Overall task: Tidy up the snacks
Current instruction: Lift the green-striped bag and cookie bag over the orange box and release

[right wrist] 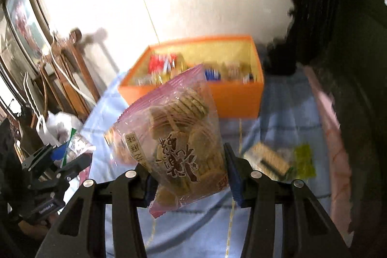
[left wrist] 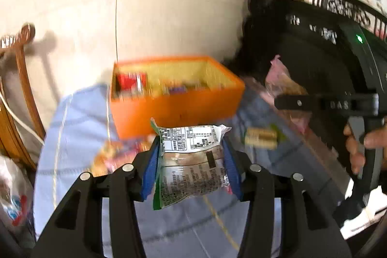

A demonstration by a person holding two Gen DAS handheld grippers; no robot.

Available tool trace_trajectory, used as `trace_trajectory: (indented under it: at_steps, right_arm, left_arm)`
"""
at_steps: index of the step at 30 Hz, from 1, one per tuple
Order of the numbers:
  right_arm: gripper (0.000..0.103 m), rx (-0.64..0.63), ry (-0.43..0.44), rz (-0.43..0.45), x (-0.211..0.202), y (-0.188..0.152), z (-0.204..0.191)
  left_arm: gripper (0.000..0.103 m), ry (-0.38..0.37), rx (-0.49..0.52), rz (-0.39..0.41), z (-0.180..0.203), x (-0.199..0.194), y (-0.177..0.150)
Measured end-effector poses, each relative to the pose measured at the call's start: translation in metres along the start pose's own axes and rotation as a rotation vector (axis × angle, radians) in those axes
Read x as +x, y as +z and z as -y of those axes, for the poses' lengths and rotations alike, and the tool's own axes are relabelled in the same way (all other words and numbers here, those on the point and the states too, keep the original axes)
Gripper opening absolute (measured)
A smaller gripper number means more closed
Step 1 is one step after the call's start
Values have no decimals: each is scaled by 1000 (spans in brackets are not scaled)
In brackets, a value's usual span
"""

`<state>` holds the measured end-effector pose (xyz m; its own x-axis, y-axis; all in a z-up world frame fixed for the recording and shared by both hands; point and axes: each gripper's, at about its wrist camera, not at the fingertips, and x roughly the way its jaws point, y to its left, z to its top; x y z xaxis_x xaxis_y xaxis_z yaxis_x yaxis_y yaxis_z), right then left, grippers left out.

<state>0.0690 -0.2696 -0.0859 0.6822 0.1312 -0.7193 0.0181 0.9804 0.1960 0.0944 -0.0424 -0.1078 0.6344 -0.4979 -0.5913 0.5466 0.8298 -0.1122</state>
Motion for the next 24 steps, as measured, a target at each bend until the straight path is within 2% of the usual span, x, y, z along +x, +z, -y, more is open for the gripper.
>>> trace_trajectory:
  at_steps: [4, 10, 17, 20, 21, 22, 23, 24]
  right_arm:
    - [48, 22, -2, 62, -13, 35, 2]
    - [48, 6, -16, 134, -18, 87, -3]
    - [48, -23, -28, 152, 3, 137, 0]
    - [49, -44, -37, 165, 23, 161, 2]
    - [50, -54, -31, 164, 32, 169, 3]
    - [60, -66, -13, 145, 46, 178, 6]
    - [78, -74, -25, 123, 56, 181, 7]
    - [81, -93, -84, 100, 69, 184, 10]
  left_arm:
    - [48, 25, 12, 44, -2, 5, 56]
    - [49, 56, 19, 99, -6, 17, 121]
    - [49, 86, -10, 114, -27, 55, 170]
    - [53, 109, -16, 109, -37, 79, 185]
    - [62, 117, -20, 109, -40, 87, 189]
    - [79, 126, -31, 119, -46, 100, 194]
    - [91, 124, -38, 121, -50, 109, 195]
    - [98, 119, -44, 107, -53, 120, 197]
